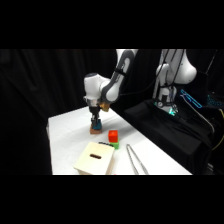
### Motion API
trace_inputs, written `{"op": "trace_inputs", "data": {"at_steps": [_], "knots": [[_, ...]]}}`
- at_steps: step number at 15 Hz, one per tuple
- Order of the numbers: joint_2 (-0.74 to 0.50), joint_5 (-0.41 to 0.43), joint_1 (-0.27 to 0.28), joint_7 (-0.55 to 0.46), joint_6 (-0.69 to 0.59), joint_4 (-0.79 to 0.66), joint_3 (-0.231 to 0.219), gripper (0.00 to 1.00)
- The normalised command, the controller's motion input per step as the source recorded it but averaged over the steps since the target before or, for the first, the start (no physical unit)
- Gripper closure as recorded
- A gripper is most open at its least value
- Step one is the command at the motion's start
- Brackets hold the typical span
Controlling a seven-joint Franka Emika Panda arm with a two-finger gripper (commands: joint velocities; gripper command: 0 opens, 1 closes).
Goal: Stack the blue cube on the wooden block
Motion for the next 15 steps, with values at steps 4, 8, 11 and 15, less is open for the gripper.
{"op": "trace_inputs", "data": {"at_steps": [4, 8, 11, 15], "knots": [[0.03, -0.02, 0.047, -0.05, 0.17, -0.01, -0.058, 0.73], [0.01, -0.044, 0.071, -0.03, 0.12, 0.01, -0.077, 0.16], [-0.04, -0.077, 0.08, -0.03, 0.06, 0.02, -0.102, 0.0], [-0.18, -0.133, 0.104, -0.04, -0.08, -0.02, -0.119, 0.0]]}}
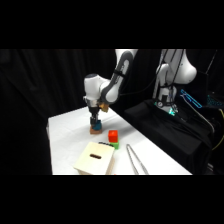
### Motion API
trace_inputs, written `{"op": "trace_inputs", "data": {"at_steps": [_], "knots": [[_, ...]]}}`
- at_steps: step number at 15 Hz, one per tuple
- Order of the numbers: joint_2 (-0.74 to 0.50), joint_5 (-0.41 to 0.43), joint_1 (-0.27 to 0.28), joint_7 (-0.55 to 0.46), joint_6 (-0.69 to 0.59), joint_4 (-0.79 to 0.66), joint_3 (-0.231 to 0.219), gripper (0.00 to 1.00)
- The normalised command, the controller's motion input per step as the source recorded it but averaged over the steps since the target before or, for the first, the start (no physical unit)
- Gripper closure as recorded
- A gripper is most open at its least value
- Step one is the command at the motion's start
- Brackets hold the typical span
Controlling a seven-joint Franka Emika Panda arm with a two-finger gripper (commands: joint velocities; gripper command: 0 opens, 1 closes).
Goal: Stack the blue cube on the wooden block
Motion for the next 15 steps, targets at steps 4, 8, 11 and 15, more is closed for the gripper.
{"op": "trace_inputs", "data": {"at_steps": [4, 8, 11, 15], "knots": [[-0.34, -0.064, 0.045, -0.13, -0.21, -0.06, -0.035, 0.0], [-0.4, -0.038, -0.018, -0.19, -0.43, -0.01, 0.037, 0.0], [-0.29, -0.045, -0.054, -0.2, -0.46, 0.1, 0.071, 0.0], [-0.2, -0.015, -0.09, -0.23, -0.36, 0.12, 0.086, 0.0]]}}
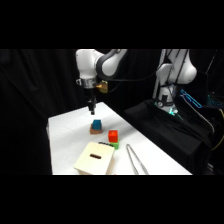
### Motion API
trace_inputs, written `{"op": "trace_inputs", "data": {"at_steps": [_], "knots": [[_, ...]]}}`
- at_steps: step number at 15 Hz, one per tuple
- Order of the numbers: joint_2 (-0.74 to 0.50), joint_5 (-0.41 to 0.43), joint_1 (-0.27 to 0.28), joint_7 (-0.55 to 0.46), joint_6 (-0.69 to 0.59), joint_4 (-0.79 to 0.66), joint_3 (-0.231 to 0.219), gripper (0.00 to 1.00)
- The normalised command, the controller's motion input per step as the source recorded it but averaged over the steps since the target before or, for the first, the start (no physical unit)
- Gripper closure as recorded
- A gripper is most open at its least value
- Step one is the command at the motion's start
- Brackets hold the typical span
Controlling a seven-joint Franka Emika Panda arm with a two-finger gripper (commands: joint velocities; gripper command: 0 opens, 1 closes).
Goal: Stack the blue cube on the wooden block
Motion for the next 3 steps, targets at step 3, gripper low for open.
{"op": "trace_inputs", "data": {"at_steps": [3], "knots": [[-0.17, -0.053, -0.093, -0.17, -0.25, 0.09, 0.069, 0.0]]}}
